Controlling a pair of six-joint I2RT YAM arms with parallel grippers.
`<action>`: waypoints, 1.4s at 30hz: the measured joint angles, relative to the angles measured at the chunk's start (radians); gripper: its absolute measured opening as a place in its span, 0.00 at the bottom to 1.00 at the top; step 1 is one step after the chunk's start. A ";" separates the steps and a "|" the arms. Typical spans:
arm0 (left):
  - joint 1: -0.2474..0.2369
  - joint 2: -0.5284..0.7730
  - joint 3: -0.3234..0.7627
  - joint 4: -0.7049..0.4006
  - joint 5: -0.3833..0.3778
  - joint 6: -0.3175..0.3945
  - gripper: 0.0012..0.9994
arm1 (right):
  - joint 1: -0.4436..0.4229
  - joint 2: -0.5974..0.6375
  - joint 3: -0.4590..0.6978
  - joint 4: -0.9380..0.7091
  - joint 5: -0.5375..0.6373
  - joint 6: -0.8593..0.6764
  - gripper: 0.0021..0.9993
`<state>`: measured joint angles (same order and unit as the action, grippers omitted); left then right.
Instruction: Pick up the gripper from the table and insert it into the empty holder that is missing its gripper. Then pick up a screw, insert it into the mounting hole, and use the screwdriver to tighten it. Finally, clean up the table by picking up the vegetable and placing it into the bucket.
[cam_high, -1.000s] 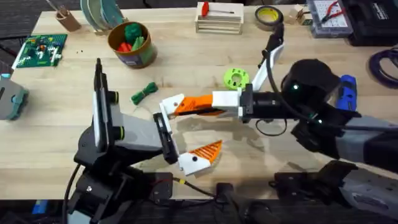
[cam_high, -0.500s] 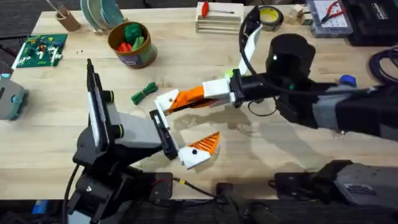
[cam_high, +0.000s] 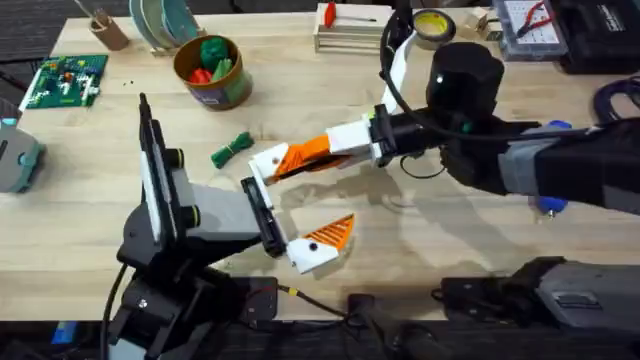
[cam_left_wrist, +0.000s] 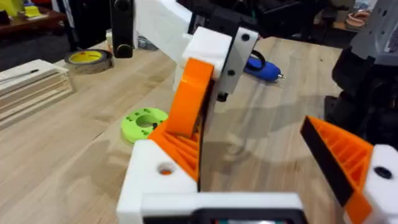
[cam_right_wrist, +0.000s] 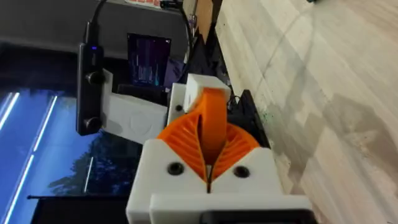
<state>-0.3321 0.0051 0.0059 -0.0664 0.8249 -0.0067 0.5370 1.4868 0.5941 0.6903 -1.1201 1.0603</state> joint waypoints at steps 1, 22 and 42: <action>0.000 0.000 0.000 0.000 -0.002 0.000 0.99 | 0.002 0.001 0.000 0.000 0.002 -0.001 0.00; 0.011 0.000 0.000 0.000 -0.037 -0.009 0.99 | 0.048 0.065 0.052 0.011 0.044 -0.015 0.00; 0.017 0.000 0.001 -0.001 -0.070 -0.012 0.99 | 0.081 0.064 0.058 0.024 0.159 -0.052 0.00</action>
<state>-0.3149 0.0051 0.0067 -0.0672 0.7545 -0.0189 0.6183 1.5513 0.6518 0.7147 -0.9607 1.0084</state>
